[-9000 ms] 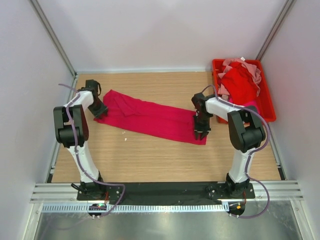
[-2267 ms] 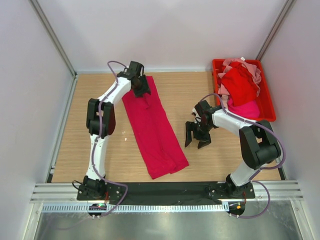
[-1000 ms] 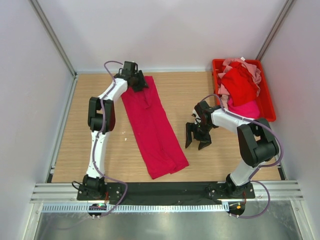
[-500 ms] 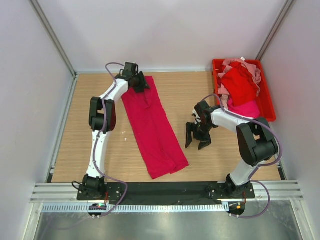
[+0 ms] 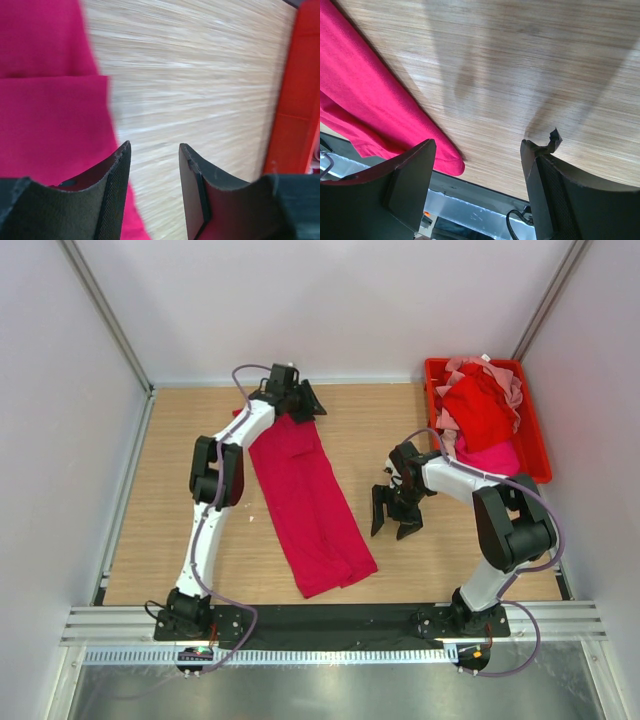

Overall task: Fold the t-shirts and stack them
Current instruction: Fold the tshirt

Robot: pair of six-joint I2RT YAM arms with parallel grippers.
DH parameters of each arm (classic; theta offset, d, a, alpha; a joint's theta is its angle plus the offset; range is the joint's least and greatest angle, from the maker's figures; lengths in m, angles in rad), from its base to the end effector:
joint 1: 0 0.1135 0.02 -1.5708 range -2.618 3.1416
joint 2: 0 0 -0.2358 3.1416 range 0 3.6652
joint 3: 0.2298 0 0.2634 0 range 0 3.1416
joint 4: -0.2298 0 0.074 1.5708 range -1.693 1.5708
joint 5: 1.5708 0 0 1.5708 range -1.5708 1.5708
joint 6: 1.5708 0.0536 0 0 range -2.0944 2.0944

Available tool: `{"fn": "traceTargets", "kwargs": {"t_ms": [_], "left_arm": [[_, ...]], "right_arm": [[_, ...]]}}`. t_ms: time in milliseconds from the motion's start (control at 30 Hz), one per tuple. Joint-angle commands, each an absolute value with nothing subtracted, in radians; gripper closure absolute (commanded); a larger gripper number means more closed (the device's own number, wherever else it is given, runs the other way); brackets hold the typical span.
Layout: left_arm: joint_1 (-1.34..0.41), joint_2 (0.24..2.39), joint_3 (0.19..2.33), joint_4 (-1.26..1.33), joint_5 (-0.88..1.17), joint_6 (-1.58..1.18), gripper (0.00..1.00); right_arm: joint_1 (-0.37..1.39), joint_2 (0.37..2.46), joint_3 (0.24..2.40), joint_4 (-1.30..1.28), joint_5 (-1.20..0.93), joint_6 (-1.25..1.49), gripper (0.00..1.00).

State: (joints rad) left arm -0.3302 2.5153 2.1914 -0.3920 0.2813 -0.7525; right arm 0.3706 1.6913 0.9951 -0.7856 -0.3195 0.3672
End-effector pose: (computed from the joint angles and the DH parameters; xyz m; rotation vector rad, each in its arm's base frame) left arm 0.5325 -0.1982 0.1446 -0.3529 2.3876 -0.8577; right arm 0.2686 0.1224 0.1048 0.0272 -3.0667 -0.5101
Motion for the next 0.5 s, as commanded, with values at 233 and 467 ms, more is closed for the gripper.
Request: {"fn": "traceTargets", "kwargs": {"t_ms": [233, 467], "left_arm": [[-0.341, 2.404, 2.209, -0.397, 0.245, -0.686, 0.53], [-0.324, 2.268, 2.107, -0.598, 0.091, -0.625, 0.57]], "right_arm": [[0.367, 1.703, 1.029, -0.776, -0.331, 0.350, 0.25], [0.367, 1.713, 1.035, -0.776, -0.333, 0.328, 0.25]]}}
